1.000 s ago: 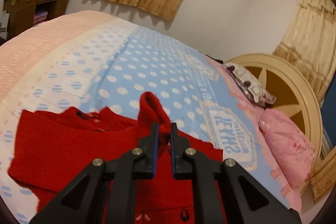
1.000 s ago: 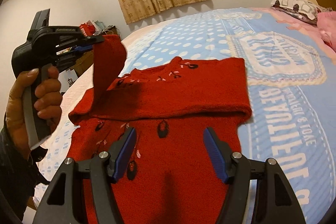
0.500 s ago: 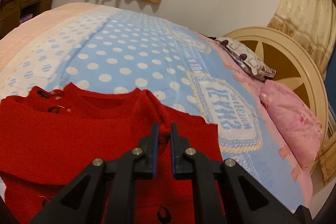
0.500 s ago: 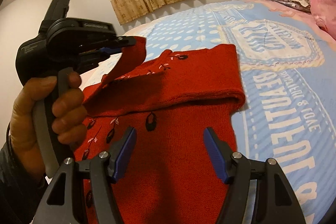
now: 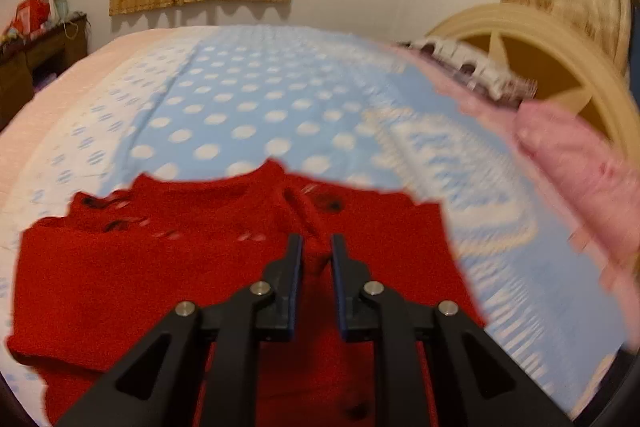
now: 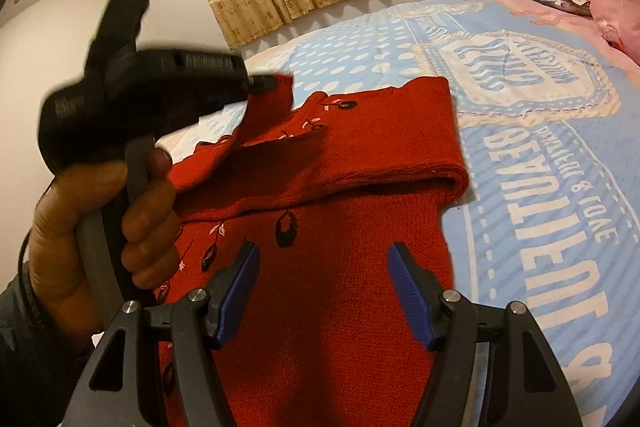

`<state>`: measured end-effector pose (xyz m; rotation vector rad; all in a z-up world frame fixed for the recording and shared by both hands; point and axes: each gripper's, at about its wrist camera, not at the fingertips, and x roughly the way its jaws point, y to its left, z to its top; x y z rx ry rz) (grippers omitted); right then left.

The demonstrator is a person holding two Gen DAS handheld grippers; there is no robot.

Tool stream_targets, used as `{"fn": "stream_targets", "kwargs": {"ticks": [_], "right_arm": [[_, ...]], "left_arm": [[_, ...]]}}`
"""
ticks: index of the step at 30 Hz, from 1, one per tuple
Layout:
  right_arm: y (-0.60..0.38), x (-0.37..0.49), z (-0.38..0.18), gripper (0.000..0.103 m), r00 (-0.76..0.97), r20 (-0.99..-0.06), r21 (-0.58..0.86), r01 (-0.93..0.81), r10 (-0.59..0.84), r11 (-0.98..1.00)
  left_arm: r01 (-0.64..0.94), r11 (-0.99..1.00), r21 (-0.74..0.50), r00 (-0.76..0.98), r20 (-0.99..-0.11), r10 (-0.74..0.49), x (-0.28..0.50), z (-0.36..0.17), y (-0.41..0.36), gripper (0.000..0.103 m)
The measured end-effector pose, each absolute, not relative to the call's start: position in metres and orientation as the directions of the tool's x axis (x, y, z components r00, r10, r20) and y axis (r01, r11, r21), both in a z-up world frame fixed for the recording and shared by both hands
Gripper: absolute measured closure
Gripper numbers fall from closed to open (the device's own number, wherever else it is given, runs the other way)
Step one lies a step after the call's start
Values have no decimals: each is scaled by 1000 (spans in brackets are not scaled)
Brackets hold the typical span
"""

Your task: Fold small clothes

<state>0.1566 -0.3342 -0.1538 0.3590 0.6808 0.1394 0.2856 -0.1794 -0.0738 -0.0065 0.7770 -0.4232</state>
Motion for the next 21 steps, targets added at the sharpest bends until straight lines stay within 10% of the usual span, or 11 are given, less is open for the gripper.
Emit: {"fn": "stream_targets", "kwargs": {"ticks": [2,7,14,21], "right_arm": [[-336,157,-156,36,766,-591,381,-13,254,925],[-334,156,-152,36,769,-583,381,-26,262,924],[-318,177,-122,32,735,-588,409,-88,336,908],[-309,241,-113,32,675,-659,406,-52,332,913]], "left_arm": [[366,925,-98,638,-698,-326,278,-78,-164,83],[336,939,71,721,-661,-208,238,-82,-108,36],[127,960,251,699,-709,93,245,-119,-27,36],[121,992,43,662,-748,-48,260,-118,-10,34]]}}
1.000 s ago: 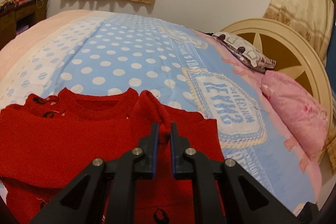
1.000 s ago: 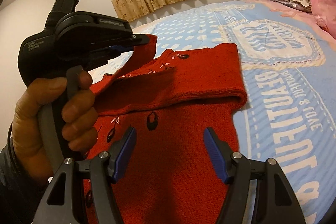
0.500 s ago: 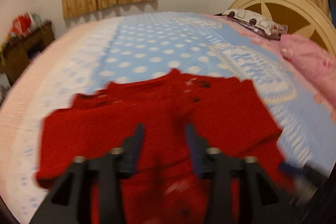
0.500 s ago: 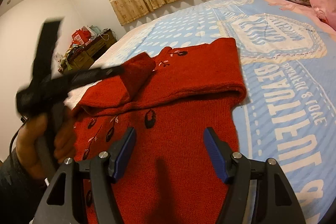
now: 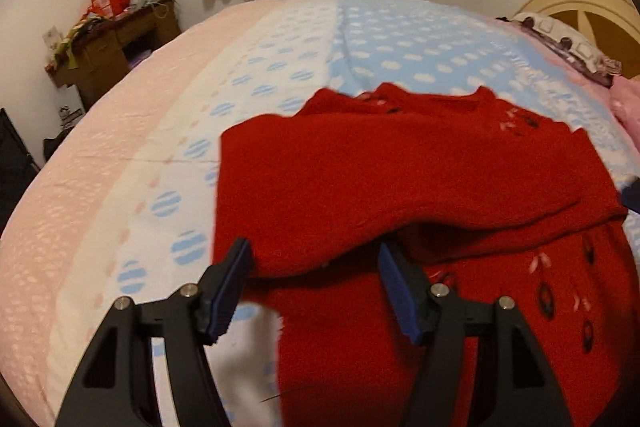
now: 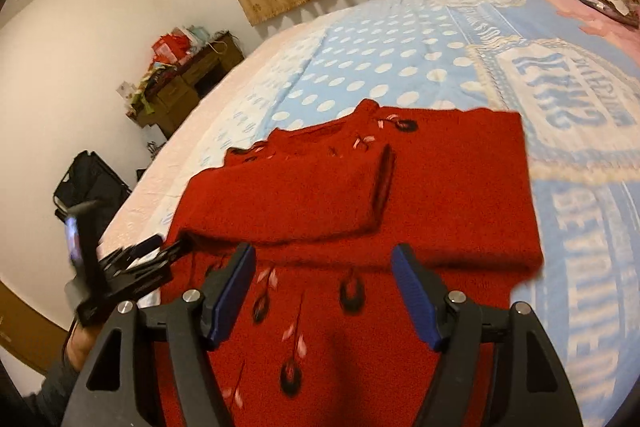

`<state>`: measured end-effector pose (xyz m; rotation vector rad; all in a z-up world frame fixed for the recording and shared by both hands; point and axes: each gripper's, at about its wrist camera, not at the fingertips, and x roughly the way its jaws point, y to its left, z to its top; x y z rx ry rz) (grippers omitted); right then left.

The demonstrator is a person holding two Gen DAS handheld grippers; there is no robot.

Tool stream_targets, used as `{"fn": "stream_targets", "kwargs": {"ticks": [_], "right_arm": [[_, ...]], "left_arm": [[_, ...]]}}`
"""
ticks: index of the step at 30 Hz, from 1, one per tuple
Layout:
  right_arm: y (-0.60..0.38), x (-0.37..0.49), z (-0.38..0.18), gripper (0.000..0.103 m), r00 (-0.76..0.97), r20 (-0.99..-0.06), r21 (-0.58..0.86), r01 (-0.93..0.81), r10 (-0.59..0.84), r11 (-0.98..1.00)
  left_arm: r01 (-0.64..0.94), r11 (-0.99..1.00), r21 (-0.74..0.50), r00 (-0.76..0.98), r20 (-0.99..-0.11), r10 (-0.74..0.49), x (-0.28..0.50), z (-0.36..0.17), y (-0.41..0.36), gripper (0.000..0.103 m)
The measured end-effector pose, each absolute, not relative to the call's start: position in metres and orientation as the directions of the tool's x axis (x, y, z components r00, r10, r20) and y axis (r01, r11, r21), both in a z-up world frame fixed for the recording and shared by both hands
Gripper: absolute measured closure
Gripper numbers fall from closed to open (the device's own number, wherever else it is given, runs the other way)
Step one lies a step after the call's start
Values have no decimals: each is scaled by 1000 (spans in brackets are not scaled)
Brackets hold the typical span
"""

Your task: Fold small clothes

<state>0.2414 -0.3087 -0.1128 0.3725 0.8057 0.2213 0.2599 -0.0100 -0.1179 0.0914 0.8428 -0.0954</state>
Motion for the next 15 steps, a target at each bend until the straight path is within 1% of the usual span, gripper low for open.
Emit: {"fn": "stream_targets", "kwargs": {"ticks": [3,6,10,11,13,15], "right_arm": [[-315,268,-123,32,646,-687,445,11,333,896],[-315,285,-129,32,640,-710,412,40,294,910],[-314,294,-134,32,624,-726,402,45,288,915],[-312,296,-135,32,621,-729,395,40,286,918],[-310,300,-139,32,616,-736,382,36,281,923],[-308,303,-143,32,614,-740,376,42,273,926]], "left_arm": [[114,993,27,654,-754,-54,269,-122,-12,33],[115,993,-37,624,-775,-101,272,-122,-11,33],[143,988,-62,628,-766,-139,249,-115,-7,33],[144,987,-76,629,-763,-151,243,-113,-5,32],[149,984,-101,632,-755,-173,238,-111,-3,28],[159,983,-95,640,-748,-175,240,-109,-7,26]]}}
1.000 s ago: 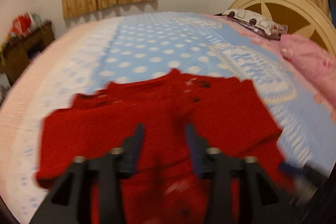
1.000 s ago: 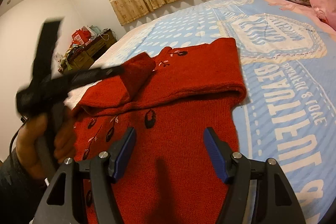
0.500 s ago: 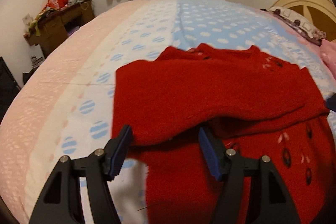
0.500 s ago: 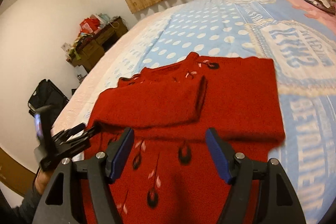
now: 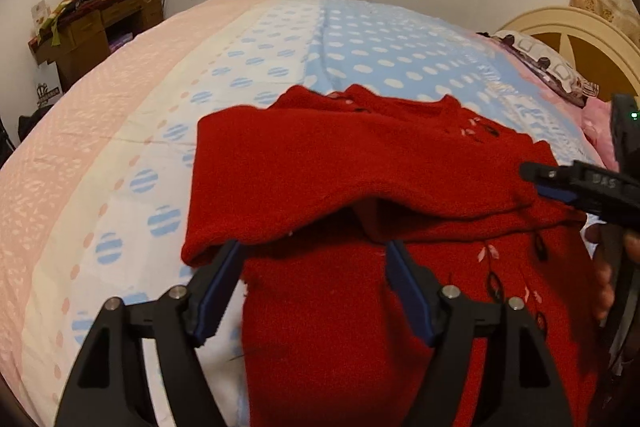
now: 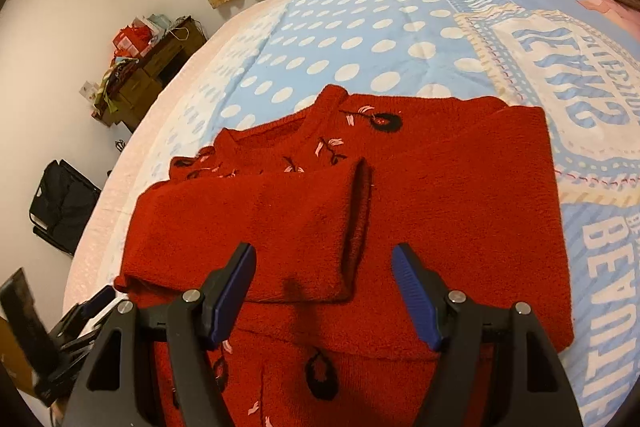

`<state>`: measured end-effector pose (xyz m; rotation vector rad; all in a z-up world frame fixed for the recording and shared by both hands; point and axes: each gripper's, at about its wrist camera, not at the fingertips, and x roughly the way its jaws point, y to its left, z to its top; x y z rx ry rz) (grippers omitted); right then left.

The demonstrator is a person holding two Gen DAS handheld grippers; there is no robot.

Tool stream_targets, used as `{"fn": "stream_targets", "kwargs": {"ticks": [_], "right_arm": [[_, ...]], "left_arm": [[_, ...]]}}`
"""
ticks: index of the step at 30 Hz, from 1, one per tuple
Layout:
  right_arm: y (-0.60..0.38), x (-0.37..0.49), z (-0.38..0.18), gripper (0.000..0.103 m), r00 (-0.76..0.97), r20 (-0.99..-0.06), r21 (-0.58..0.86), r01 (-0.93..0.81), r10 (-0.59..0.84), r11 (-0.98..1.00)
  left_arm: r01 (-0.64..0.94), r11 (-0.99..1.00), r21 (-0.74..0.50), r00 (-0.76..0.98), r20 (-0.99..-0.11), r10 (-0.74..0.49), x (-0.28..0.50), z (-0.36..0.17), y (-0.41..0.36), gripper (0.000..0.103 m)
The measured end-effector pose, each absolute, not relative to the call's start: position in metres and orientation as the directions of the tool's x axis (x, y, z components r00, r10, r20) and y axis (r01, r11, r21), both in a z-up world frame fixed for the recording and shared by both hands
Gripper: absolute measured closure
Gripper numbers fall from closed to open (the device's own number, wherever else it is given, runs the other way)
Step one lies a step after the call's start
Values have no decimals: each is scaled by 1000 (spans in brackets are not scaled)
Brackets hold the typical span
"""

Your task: Fold small clothes

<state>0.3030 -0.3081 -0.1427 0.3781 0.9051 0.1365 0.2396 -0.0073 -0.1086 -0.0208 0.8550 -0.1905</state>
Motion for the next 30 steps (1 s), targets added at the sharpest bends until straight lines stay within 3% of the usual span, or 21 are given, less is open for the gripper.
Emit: {"fn": "stream_targets", "kwargs": {"ticks": [7,9,10,11,13,23,30], "right_arm": [[-294,310,-144,33,610,-749,340,20,258,940],[-283,315,-146,41,587,-765,320,-12,265,947],[-279,317,-148,52,579,-774,300,-20,256,954],[-273,319,-149,69,573,-787,259,-31,230,965],[-268,320,-147,84,579,-785,239,-45,220,970],[-301,283,-79,86,744,-644,214,-49,178,976],[-343,276,-87,86,737,-668,209,55,101,976]], "left_arm": [[85,994,62,627,-779,-5,282,-131,-19,22],[40,996,79,633,-774,36,284,-137,-12,14],[23,998,53,635,-772,26,283,-139,-6,12],[16,999,32,635,-772,15,282,-140,-3,12],[12,1000,18,635,-773,6,280,-141,1,11],[-5,1000,4,638,-770,7,277,-145,4,5],[-25,998,-56,616,-787,-29,282,-149,13,1]]}}
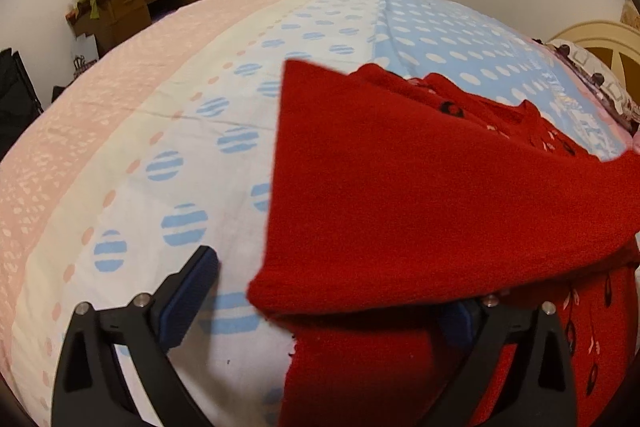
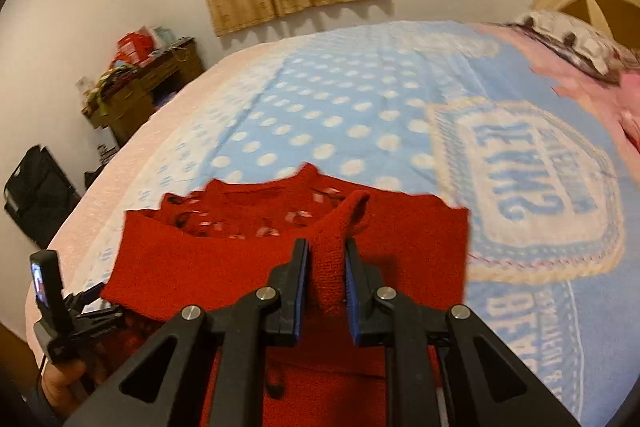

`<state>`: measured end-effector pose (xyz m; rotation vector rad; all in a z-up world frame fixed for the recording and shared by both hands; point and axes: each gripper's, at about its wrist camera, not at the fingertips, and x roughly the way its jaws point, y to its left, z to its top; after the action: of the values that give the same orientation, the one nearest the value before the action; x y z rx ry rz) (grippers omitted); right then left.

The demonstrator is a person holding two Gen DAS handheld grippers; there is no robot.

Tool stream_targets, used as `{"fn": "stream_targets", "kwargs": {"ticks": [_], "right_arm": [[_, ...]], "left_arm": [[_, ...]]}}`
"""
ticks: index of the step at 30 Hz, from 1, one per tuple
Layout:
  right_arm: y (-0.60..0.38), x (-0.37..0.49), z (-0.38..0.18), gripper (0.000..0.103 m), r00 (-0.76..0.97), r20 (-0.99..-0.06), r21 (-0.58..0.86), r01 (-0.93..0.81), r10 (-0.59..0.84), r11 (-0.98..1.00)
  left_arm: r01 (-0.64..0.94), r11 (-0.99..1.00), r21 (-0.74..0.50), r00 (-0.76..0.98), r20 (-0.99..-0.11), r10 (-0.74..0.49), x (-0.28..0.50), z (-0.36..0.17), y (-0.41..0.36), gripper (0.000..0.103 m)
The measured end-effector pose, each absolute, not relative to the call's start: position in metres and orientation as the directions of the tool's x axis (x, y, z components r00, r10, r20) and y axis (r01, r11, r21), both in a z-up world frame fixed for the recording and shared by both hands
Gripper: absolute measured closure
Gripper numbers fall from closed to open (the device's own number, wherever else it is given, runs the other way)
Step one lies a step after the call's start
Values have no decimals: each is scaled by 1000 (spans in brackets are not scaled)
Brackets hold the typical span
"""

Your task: Fold small clothes

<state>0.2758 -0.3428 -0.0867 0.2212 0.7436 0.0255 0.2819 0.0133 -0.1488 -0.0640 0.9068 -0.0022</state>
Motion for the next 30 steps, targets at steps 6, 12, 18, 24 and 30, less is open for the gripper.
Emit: {"fn": "stream_targets", "kwargs": {"ticks": [6,12,18,24,30], "right_arm": [[-365,276,-119,86,694,-720,175,134,34,975],[-369,280,-143,83,643,-765,152,139,28,979],[-374,266,-129,56,651,-755,62,192,-80,979],[-351,266,-112,55,701,-713,140,95,33,986],[-311,285,-128,55,650,-734,218,-50,197,975]], "left_arm": [[-29,998,-58,617,-787,-28,280,-149,13,1],[-38,998,-44,612,-791,-12,274,-148,15,2],[-15,1000,-20,624,-781,-6,229,-141,31,2],[-72,997,-11,710,-703,44,234,-108,49,2],[-87,986,140,639,-752,163,289,-134,43,2]]}}
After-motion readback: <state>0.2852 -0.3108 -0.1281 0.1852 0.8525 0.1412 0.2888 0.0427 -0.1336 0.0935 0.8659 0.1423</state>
